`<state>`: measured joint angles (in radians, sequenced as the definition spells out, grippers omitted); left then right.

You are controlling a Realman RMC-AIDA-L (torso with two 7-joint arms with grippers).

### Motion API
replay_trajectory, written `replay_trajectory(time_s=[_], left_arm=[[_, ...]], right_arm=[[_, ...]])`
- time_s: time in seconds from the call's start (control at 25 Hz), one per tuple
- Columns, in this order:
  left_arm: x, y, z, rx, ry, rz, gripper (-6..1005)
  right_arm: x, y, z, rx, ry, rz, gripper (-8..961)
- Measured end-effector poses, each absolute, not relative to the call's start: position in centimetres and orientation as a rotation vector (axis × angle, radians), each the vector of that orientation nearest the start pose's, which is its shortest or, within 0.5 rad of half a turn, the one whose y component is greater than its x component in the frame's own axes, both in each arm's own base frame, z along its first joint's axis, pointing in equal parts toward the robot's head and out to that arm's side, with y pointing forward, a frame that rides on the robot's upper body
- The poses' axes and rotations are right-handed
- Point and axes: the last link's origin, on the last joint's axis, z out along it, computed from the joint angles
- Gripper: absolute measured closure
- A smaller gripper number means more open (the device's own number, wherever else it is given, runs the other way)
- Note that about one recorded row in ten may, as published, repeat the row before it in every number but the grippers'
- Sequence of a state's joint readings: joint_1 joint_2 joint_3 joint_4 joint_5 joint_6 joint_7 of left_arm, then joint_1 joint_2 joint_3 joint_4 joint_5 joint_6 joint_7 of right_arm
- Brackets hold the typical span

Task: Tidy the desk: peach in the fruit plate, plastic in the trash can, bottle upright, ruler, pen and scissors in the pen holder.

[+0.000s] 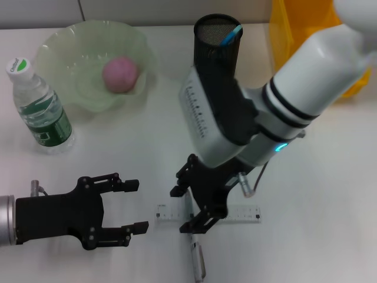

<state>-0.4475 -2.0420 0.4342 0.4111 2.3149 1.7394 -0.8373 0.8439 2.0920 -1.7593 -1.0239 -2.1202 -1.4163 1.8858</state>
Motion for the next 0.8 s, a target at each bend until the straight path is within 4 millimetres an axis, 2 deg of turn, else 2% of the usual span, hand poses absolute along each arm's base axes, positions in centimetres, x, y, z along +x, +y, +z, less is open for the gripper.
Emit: replay_trajectory(time_s=[0.28,0.8], left_arm=[[-31.2,24.7,-2.2,-2.881,-0.301,-0.723,215],[-31.1,24.6,-2.4,-2.877,-0.31,-0.732,215]], right_arm=[[9.8,31.5,-12.7,-3.235,-0.259,-0.457,290],[10.4,31.9,-13.6,-3.189,-0.209,-0.468,291]])
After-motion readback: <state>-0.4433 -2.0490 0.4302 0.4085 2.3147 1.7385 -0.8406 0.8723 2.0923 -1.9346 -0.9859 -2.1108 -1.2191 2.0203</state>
